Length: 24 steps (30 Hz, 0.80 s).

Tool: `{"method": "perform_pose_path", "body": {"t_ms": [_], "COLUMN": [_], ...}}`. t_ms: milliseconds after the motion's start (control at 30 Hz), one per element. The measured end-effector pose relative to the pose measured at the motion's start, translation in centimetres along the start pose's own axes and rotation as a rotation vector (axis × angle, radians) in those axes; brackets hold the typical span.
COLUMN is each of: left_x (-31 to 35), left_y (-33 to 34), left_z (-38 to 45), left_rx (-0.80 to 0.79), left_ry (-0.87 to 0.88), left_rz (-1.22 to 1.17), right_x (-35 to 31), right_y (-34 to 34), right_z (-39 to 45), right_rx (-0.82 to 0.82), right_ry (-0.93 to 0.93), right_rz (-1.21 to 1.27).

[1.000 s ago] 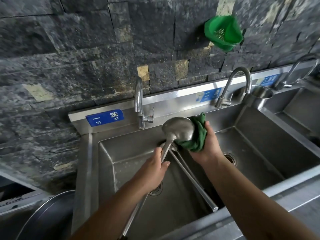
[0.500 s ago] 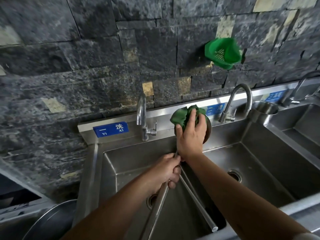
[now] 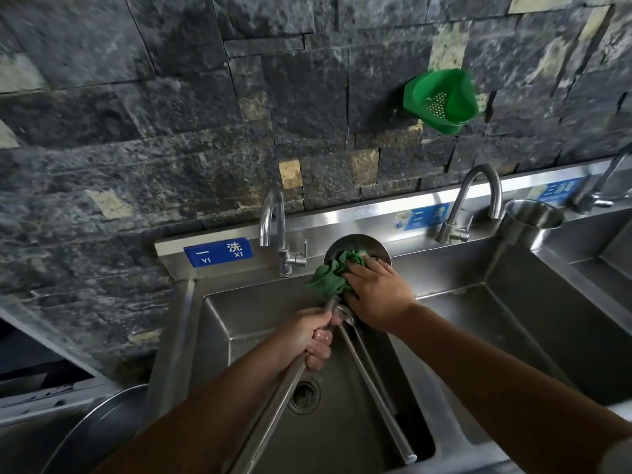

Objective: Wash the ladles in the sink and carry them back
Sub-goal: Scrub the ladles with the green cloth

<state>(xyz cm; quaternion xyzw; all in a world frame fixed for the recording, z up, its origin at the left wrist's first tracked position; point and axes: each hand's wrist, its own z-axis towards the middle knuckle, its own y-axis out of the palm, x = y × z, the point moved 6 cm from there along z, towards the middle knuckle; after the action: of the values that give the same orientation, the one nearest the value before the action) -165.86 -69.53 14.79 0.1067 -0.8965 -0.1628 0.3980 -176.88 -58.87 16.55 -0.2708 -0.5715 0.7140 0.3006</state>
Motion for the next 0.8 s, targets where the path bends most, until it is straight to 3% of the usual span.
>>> {"method": "perform_pose_path", "body": {"t_ms": [167,367,633,800], "left_x": [0.3,0.8,0.0,-2.9], "left_y": [-0.3,0.1,-1.7,-2.0], "left_z": [1.2,3.2,5.3,7.2], "left_rx": [0.023,0.013,0.091,0.132], "left_ry": [0.005,0.000,-0.038,-0.115], "left_rz": [-0.074,-0.143,-0.054,-0.114], "right_x": [1.6,3.5,11.9,14.5], "right_y": [3.2,4.3,8.3,12.3], "right_z": [-2.3,-3.5,-4.8,-1.9], "right_rx": [-0.104,0.031,-0.058,-0.151], "right_ry": [-0.045,-0.093,0.249,0.240], "right_rz": [0.043,0.134,0.369,0.312]}}
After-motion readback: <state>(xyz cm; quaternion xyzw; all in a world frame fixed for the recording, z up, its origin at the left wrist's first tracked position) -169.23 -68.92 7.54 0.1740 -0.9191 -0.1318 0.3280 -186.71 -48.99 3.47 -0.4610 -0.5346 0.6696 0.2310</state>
